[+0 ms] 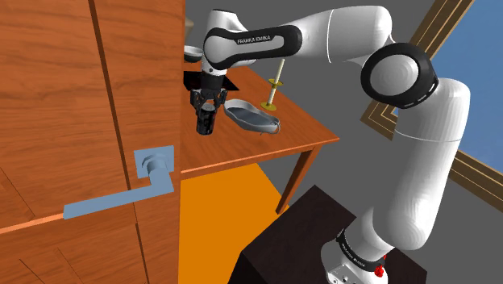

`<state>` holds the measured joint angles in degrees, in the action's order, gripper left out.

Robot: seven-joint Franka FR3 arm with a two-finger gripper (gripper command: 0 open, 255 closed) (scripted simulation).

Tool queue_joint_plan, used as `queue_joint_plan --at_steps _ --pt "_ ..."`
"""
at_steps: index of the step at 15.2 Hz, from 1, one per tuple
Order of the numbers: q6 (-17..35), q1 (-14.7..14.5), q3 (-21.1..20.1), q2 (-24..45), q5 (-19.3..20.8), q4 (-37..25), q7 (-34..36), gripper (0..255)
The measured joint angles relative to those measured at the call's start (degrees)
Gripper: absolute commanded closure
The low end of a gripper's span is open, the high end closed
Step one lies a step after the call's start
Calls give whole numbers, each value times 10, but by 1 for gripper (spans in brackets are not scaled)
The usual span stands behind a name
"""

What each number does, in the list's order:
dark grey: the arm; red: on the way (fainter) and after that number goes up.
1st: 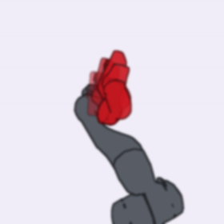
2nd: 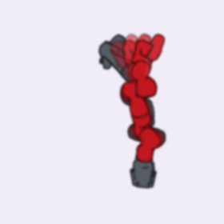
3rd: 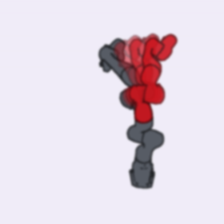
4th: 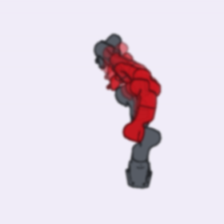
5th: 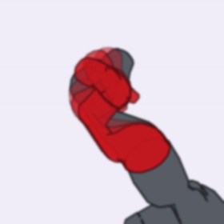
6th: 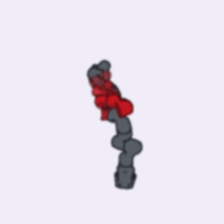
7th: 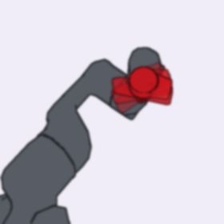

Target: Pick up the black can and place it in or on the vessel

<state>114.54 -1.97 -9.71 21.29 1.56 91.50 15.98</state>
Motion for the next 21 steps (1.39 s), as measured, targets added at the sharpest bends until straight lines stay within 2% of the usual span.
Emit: queue_joint_plan --at_steps 12,21 --pt "-86 0 -2 -16 -3 -70 0 255" --pt "-156 -4 -3 -8 -1 -148 2 255"
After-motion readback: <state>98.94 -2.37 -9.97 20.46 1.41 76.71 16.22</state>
